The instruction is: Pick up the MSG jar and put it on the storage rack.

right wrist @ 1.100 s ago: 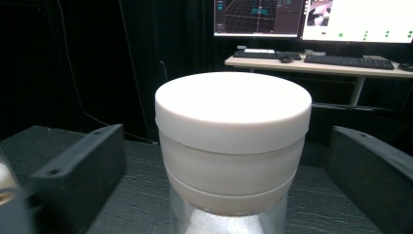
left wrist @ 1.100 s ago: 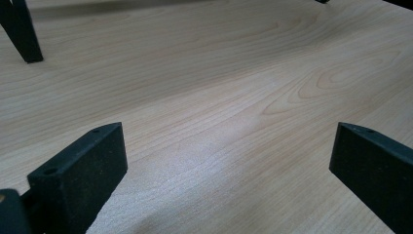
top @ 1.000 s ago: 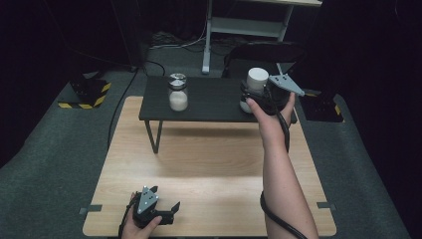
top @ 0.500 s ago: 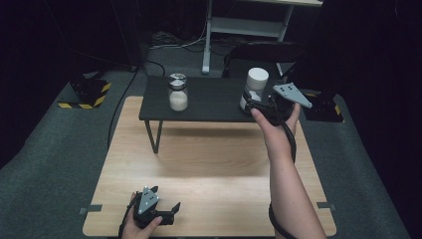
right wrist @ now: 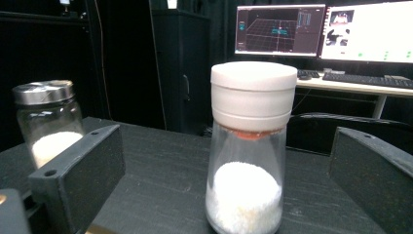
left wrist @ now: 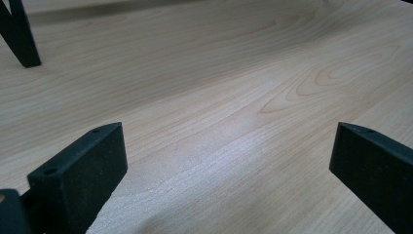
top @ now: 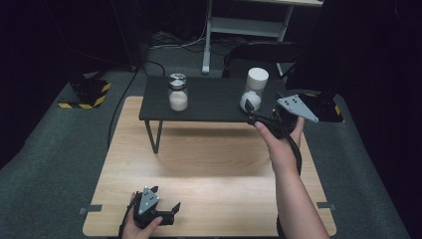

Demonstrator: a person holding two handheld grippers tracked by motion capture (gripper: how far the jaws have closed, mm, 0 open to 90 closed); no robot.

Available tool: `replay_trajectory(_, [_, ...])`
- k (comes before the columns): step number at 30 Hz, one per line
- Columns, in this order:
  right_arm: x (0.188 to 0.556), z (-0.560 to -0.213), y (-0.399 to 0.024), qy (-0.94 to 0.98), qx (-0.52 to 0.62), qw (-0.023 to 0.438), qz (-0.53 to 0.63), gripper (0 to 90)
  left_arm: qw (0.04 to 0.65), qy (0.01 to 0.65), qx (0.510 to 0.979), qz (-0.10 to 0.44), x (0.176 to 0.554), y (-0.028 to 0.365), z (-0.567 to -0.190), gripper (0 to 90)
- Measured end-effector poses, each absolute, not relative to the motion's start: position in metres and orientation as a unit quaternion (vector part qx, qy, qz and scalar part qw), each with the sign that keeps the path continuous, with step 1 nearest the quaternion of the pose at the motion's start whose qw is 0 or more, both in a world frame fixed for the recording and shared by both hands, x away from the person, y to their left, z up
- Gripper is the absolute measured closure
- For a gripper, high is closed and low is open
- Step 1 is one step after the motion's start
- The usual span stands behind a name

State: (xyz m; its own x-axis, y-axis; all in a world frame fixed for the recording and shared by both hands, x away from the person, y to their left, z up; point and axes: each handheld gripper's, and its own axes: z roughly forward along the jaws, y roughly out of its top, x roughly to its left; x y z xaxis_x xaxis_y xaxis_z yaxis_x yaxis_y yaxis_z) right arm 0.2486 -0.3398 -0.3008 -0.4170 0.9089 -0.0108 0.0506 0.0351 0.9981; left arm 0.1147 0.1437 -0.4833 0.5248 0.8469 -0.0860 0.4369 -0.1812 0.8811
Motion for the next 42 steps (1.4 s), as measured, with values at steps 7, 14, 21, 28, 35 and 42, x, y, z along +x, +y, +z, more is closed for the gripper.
replay_trajectory(7, [0.237,-0.308,-0.345,0.619,0.384,0.375,0.573,0.1,0.467,0.437,0.737,0.220,0.115,0.143,-0.483,0.4])
replay_trajectory(14, [0.223,-0.321,-0.352,0.625,0.375,0.369,0.576,0.1,0.468,0.437,0.736,0.219,0.115,0.143,-0.483,0.3])
replay_trajectory(21, [0.211,-0.334,-0.355,0.629,0.365,0.370,0.579,0.1,0.468,0.436,0.737,0.219,0.115,0.143,-0.483,0.4])
replay_trajectory(28, [0.202,-0.345,-0.361,0.635,0.358,0.360,0.583,0.1,0.466,0.436,0.737,0.221,0.114,0.142,-0.483,0.4])
replay_trajectory(35, [0.192,-0.360,-0.363,0.638,0.358,0.358,0.580,0.1,0.468,0.435,0.737,0.221,0.114,0.143,-0.483,0.4])
replay_trajectory(42, [0.183,-0.374,-0.368,0.646,0.356,0.357,0.573,0.1,0.468,0.435,0.737,0.222,0.114,0.143,-0.483,0.3])
